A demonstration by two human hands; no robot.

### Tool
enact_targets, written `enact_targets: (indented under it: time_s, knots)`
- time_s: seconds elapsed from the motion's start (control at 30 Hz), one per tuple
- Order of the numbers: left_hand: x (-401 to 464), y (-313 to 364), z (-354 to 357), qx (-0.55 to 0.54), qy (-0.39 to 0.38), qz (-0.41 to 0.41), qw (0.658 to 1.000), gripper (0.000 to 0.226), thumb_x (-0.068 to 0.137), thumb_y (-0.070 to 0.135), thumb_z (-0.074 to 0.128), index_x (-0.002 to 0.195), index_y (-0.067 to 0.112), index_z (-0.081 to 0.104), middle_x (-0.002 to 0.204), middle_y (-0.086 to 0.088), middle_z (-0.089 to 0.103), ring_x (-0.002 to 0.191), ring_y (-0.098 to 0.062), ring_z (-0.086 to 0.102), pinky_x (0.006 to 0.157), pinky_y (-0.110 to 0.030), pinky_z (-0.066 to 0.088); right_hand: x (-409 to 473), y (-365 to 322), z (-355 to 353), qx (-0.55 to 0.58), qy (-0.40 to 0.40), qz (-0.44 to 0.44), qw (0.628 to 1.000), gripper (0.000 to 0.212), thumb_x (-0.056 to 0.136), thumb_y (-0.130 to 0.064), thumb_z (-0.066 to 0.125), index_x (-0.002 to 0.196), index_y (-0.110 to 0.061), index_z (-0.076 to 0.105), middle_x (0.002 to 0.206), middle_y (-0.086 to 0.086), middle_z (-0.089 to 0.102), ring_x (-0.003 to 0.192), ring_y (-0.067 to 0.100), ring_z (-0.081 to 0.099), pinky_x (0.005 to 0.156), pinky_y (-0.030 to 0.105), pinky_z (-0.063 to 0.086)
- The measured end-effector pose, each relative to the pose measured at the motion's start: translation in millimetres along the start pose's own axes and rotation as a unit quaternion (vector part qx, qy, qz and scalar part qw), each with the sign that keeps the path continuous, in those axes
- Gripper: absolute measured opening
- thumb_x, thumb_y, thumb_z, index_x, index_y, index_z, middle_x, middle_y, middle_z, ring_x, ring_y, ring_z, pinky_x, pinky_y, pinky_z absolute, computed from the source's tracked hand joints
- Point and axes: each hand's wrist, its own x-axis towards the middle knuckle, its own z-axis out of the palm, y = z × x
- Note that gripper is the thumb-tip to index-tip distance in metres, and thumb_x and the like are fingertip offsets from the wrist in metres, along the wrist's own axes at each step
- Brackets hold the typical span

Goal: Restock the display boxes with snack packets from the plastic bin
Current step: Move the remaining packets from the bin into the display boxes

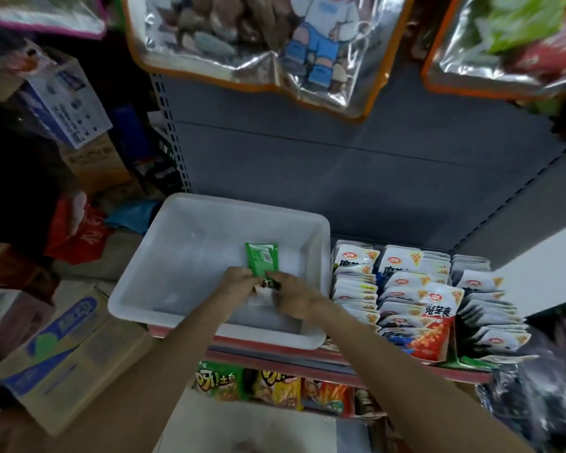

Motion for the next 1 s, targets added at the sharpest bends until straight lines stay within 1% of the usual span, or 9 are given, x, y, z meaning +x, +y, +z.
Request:
enact_targets:
  time_s: [0.07, 0.17, 0.3, 0.4, 0.5, 0.67, 0.8, 0.9, 1.0]
  knots:
    - [-15.2, 13.6, -11.3, -0.053, 0.009, 0.023, 0.998, 0.031, 0.087, -0.001, 0.058, 0.058, 0.009, 0.053, 0.028, 0.007, 0.043, 0.025, 0.0, 0.038, 0.033, -0.013, 0.028, -10.0, 3.2, -12.4, -0.021, 0.037, -0.062, 0.997, 0.071, 0.082, 0.005, 0.06, 0.145, -0.013, 0.032, 0.148, 0.009, 0.036, 0.132, 0.023, 0.04, 0.105, 0.022, 0.034]
    - [-36.5, 35.8, -16.1, -0.101, -0.008, 0.063, 0.993, 0.023, 0.088, 0.004, 0.058, 0.065, 0.009, 0.061, 0.039, 0.006, 0.052, 0.034, -0.002, 0.044, 0.043, -0.019, 0.029, -31.9, 12.0, -34.8, -0.083, 0.145, -0.158, 0.973, 0.068, 0.081, 0.003, 0.062, 0.142, -0.017, 0.039, 0.148, 0.005, 0.038, 0.136, 0.022, 0.034, 0.114, 0.027, 0.026]
    - [-59.7, 73.8, 11.7, -0.121, -0.04, 0.107, 0.986, 0.019, 0.091, 0.014, 0.058, 0.075, 0.012, 0.066, 0.053, 0.0, 0.06, 0.044, -0.008, 0.05, 0.044, -0.018, 0.031, -69.3, 35.2, -68.5, -0.035, 0.319, -0.199, 0.926, 0.053, 0.079, 0.005, 0.059, 0.125, -0.02, 0.061, 0.127, 0.001, 0.06, 0.115, 0.023, 0.052, 0.1, 0.031, 0.042]
    - [-79.5, 107.8, 55.7, -0.121, -0.049, 0.153, 0.98, 0.026, 0.095, 0.027, 0.052, 0.074, 0.018, 0.064, 0.056, 0.006, 0.066, 0.043, -0.003, 0.054, 0.045, -0.016, 0.034, -99.9, 66.4, -93.3, 0.007, 0.406, -0.2, 0.892, 0.038, 0.082, 0.0, 0.059, 0.114, -0.018, 0.068, 0.114, 0.0, 0.067, 0.101, 0.015, 0.055, 0.09, 0.017, 0.039]
    - [-92.6, 133.2, 108.9, -0.115, -0.087, 0.177, 0.974, 0.027, 0.098, 0.031, 0.044, 0.086, 0.014, 0.062, 0.066, 0.0, 0.068, 0.047, -0.004, 0.06, 0.048, -0.019, 0.04, -133.0, 105.2, -116.3, 0.046, 0.466, -0.157, 0.87, 0.025, 0.089, -0.005, 0.058, 0.108, -0.015, 0.071, 0.108, 0.0, 0.068, 0.097, 0.013, 0.059, 0.086, 0.016, 0.044]
    - [-102.2, 148.7, 189.1, 0.131, -0.101, 0.324, 0.931, 0.019, 0.098, 0.017, 0.046, 0.11, 0.015, 0.062, 0.103, -0.002, 0.065, 0.09, -0.014, 0.06, 0.072, -0.016, 0.045, -186.8, 175.7, -152.5, 0.154, 0.521, -0.081, 0.836, 0.009, 0.089, -0.007, 0.061, 0.089, -0.007, 0.07, 0.084, -0.006, 0.062, 0.076, 0.007, 0.057, 0.064, 0.001, 0.037]
    - [-105.9, 150.3, 245.5, 0.312, -0.104, 0.4, 0.855, 0.034, 0.095, 0.014, 0.049, 0.129, 0.015, 0.052, 0.126, -0.004, 0.053, 0.119, -0.018, 0.046, 0.086, -0.016, 0.03, -212.1, 227.3, -175.3, 0.164, 0.512, -0.024, 0.843, 0.028, 0.089, -0.017, 0.064, 0.062, -0.014, 0.056, 0.058, 0.004, 0.059, 0.051, 0.013, 0.052, 0.052, 0.028, 0.035]
    - [-104.6, 149.5, 278.9, 0.382, -0.131, 0.369, 0.837, 0.049, 0.095, 0.018, 0.049, 0.142, 0.014, 0.037, 0.141, -0.006, 0.04, 0.132, -0.021, 0.034, 0.103, -0.022, 0.024, -219.3, 256.3, -189.3, 0.152, 0.501, -0.022, 0.852, 0.025, 0.088, -0.019, 0.064, 0.075, 0.002, 0.066, 0.07, 0.017, 0.068, 0.062, 0.028, 0.059, 0.058, 0.036, 0.037]
    - [-101.5, 147.1, 290.3, 0.413, -0.118, 0.358, 0.829, 0.047, 0.095, 0.016, 0.048, 0.141, 0.013, 0.038, 0.144, -0.006, 0.038, 0.134, -0.021, 0.032, 0.107, -0.023, 0.022, -220.6, 271.3, -198.5, 0.159, 0.485, -0.027, 0.86, 0.021, 0.088, -0.02, 0.064, 0.082, 0.0, 0.069, 0.079, 0.012, 0.069, 0.067, 0.02, 0.06, 0.057, 0.032, 0.038]
